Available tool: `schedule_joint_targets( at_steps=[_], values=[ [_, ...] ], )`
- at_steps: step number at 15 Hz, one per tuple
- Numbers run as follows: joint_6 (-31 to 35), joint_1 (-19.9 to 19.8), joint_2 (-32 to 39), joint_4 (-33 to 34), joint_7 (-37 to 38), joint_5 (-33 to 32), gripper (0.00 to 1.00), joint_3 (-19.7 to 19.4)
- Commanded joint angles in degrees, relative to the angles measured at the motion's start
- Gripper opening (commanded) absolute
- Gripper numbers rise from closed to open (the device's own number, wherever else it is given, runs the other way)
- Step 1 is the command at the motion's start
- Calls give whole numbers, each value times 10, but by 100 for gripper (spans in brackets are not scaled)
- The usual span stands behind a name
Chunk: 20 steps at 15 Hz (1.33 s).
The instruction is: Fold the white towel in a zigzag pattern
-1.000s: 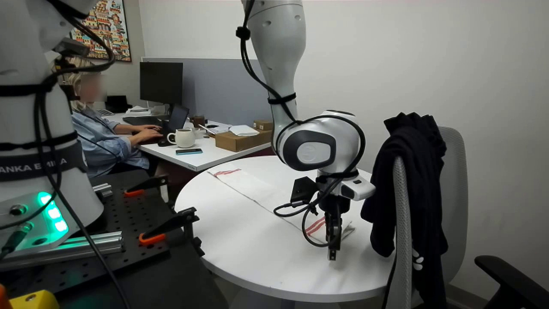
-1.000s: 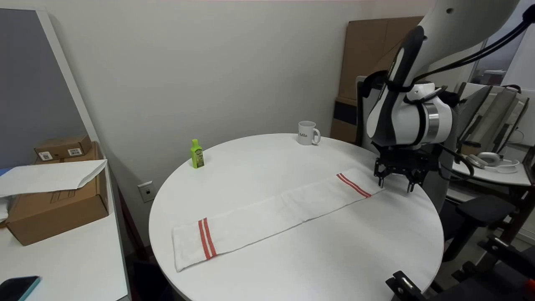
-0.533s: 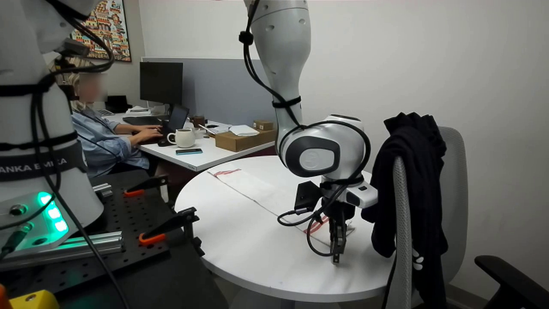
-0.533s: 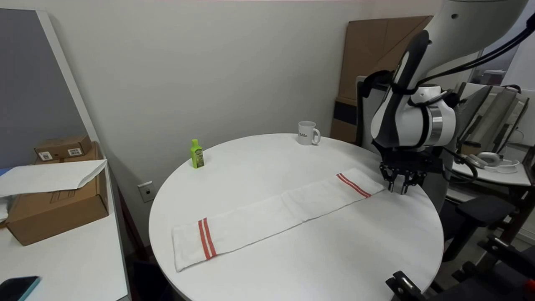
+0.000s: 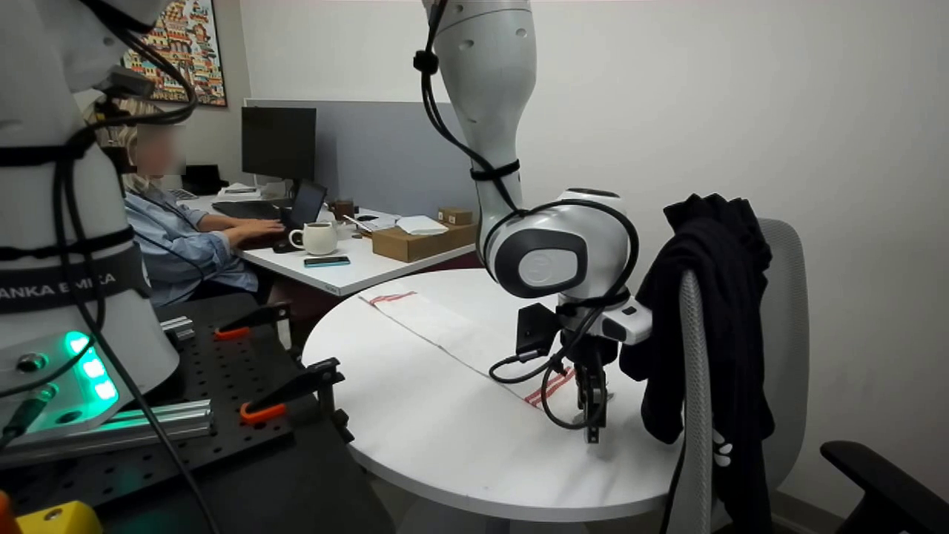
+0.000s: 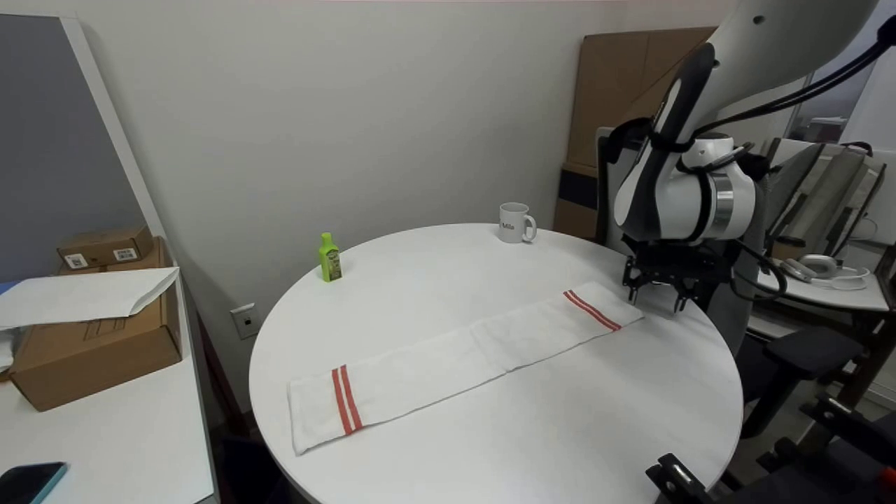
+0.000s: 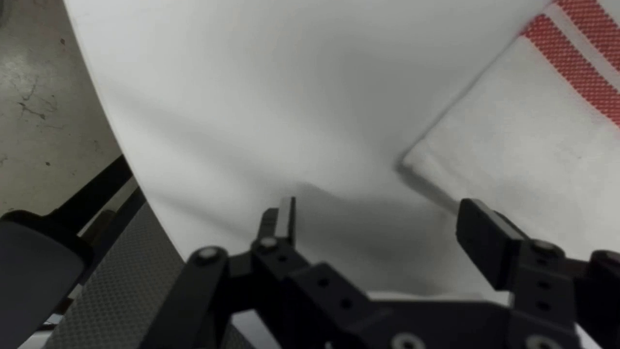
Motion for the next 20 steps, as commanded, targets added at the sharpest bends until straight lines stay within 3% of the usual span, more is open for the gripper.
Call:
schedule_joint_targets(
  at_steps=[1, 11, 20],
  values=[
    [4, 20, -10, 6, -10, 19, 100, 7],
    [-13, 58, 16, 38, -1, 20, 100, 8],
    [-16, 48, 33, 40, -1, 29, 100, 6]
  ],
)
